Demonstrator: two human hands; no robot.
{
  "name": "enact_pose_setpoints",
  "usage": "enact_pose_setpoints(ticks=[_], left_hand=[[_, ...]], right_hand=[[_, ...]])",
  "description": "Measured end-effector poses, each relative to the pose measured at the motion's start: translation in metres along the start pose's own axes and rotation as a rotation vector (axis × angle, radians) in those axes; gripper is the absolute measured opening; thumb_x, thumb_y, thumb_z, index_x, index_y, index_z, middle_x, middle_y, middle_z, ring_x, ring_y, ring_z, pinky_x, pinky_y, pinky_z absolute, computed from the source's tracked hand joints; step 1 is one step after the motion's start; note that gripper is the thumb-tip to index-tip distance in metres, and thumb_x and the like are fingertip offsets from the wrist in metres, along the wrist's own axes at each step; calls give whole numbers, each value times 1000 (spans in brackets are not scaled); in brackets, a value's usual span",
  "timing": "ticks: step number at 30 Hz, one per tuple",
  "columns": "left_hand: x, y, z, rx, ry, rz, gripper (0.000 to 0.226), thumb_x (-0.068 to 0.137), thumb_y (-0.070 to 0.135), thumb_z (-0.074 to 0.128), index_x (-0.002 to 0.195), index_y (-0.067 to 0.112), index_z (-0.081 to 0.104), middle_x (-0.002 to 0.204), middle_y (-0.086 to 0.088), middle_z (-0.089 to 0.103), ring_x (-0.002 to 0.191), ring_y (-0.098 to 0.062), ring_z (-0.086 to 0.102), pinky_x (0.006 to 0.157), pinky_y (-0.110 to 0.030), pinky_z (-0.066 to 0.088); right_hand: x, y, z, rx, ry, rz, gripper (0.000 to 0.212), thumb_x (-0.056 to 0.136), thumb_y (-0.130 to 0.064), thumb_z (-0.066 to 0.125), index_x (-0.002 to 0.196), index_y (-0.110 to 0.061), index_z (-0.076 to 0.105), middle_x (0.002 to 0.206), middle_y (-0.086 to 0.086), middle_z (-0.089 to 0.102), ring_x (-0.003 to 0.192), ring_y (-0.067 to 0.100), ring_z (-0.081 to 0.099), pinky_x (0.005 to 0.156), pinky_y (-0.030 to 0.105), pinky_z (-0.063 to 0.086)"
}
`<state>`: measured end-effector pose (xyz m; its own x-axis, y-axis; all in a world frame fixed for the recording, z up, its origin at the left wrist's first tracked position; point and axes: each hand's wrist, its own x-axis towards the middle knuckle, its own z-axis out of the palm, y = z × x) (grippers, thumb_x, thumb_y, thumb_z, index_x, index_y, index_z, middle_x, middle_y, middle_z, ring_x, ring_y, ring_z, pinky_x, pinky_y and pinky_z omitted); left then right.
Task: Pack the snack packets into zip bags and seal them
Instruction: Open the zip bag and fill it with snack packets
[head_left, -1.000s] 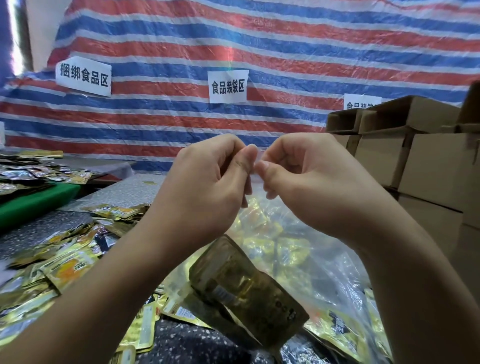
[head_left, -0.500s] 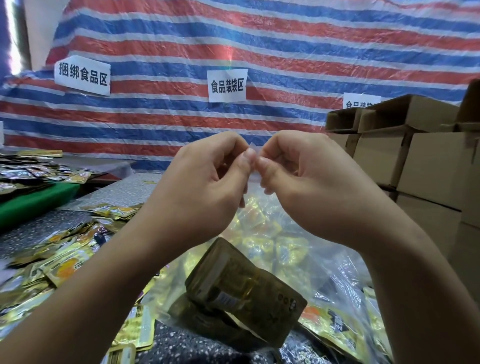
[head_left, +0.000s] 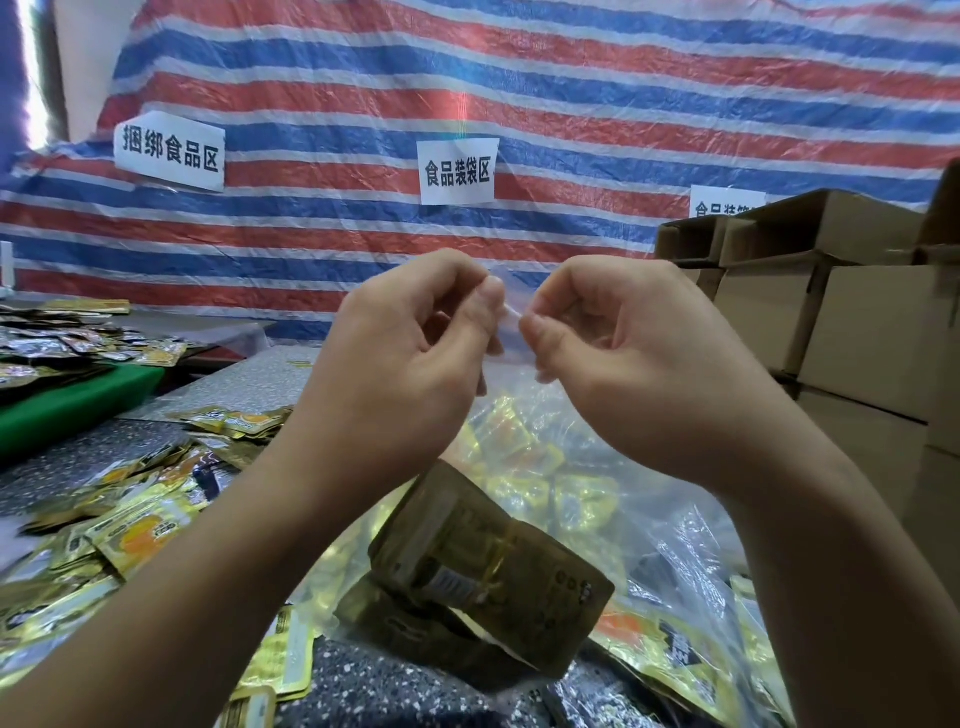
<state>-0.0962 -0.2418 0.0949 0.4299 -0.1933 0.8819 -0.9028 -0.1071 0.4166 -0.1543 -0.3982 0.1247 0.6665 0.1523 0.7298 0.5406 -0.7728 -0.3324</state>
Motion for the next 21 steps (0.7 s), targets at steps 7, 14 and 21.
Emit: enact_pose_setpoints(ticks=[7,14,21], left_hand=[[0,2,0,-112,-6,-64,13,95,18,63,83,15,67,75,2,69,59,-12,67,52,-15,46],[-4,1,5,-139,196,-130,18,94,16,65,77,16,71,67,-1,68,56,-7,60,53,-15,44],[0,-4,0,-162,387,-109,19,94,17,65,76,19,71,64,2,66,57,-8,57,55,-17,45]], right_hand=[[1,0,4,10,37,-7,17,95,-21,64,78,-21,67,69,1,67,67,17,63,65,46,51],[1,4,8,-21,41,6,16,94,-26,67,79,-23,69,69,-4,68,69,11,65,67,40,53],[2,12,1,-32,11,45,18,94,-31,65,78,-25,69,71,-8,69,71,8,66,72,42,56]])
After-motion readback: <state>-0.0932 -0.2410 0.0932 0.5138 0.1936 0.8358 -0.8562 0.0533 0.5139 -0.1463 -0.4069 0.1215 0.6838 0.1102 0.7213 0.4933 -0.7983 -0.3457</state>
